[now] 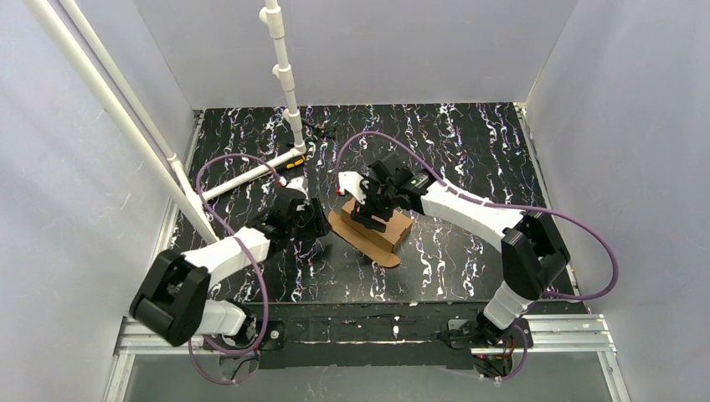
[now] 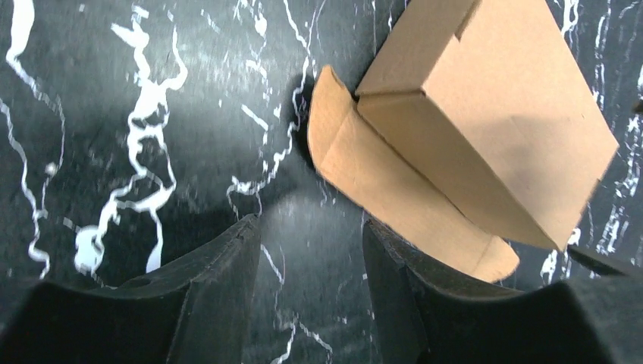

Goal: Fold the paper box

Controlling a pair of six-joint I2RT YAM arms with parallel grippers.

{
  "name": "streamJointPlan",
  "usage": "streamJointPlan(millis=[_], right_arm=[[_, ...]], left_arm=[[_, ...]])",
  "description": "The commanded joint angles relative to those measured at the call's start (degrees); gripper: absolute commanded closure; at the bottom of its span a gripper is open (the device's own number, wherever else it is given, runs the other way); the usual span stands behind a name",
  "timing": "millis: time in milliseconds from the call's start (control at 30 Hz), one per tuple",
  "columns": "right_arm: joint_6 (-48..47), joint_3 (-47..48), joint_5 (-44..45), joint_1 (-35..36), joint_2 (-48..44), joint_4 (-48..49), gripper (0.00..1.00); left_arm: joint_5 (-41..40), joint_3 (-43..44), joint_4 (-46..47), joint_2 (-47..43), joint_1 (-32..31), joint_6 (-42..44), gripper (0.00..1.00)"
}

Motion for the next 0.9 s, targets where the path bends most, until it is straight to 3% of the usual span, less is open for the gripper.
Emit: streamJointPlan(millis=[0,500,867], right_arm=[[2.25,-2.41,7.81,1.10,1.23,6.57,0.22],[1.92,-5.91,8.64,1.46,2.09,8.62,0.28],[-1.27,-8.47,9.76,1.43,0.78,8.62,0.36]], left_arm=[[-3.07,4.48,2.95,6.18,0.68,5.19,0.50],[-2.29,9.44,4.70,15.96,1.83,10.16,0.53],[5.89,9.23,9.27,20.21,2.09,9.27,0.74]])
